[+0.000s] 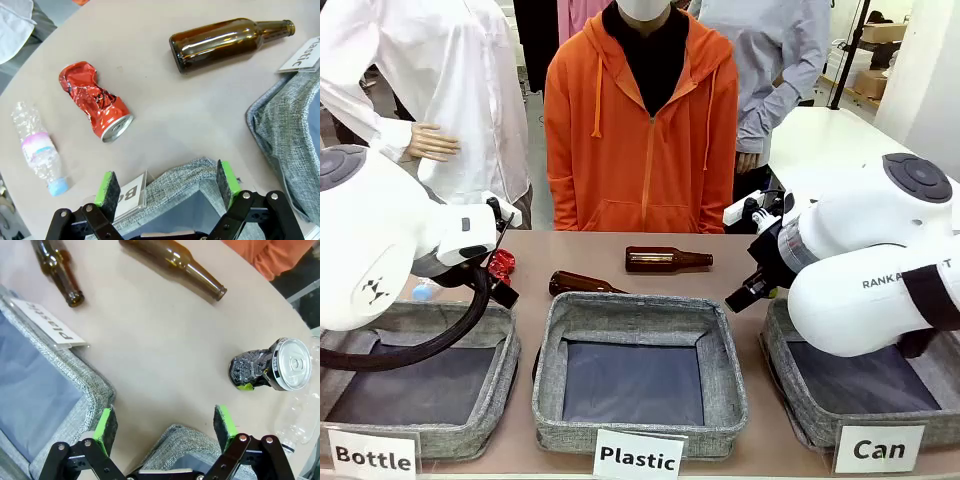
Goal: Sort the can waste into the basket.
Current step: Pick up the can waste from the table and place it in the right Fabric basket.
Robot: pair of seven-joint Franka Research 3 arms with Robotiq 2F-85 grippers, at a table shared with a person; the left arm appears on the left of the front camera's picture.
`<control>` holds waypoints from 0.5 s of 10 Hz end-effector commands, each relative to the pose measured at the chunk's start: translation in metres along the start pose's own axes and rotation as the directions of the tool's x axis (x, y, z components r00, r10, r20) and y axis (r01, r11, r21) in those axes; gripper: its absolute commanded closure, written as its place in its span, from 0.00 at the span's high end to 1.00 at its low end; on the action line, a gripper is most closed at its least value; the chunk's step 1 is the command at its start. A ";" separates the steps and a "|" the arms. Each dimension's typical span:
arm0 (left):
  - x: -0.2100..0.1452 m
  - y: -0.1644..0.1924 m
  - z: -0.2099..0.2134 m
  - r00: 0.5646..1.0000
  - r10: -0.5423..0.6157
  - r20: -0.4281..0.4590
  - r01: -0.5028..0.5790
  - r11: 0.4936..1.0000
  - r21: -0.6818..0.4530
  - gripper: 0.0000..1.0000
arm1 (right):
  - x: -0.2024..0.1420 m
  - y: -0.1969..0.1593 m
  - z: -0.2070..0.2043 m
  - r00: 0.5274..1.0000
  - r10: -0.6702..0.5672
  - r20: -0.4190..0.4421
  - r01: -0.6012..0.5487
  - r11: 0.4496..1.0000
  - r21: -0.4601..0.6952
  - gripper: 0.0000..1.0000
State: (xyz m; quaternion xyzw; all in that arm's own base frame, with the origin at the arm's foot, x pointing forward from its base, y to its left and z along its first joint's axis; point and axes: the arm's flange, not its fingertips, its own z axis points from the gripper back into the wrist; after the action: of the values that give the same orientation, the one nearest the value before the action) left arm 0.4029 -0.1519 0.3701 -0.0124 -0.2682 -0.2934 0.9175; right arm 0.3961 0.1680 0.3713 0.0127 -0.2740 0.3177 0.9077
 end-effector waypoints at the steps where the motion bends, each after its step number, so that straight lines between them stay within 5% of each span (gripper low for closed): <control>1: 0.000 0.000 0.000 1.000 0.000 0.000 0.000 1.000 0.000 1.00 | 0.000 0.000 0.000 1.000 0.000 0.000 0.000 1.000 0.000 1.00; 5: 0.000 0.000 0.000 1.000 0.000 0.000 0.000 1.000 0.000 1.00 | 0.000 0.000 0.000 1.000 0.000 0.000 0.000 1.000 0.000 1.00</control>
State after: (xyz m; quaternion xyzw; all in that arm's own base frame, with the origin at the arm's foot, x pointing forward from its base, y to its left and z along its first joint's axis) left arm 0.4029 -0.1518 0.3701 -0.0125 -0.2682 -0.2932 0.9176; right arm 0.3961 0.1681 0.3713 0.0124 -0.2740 0.3181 0.9075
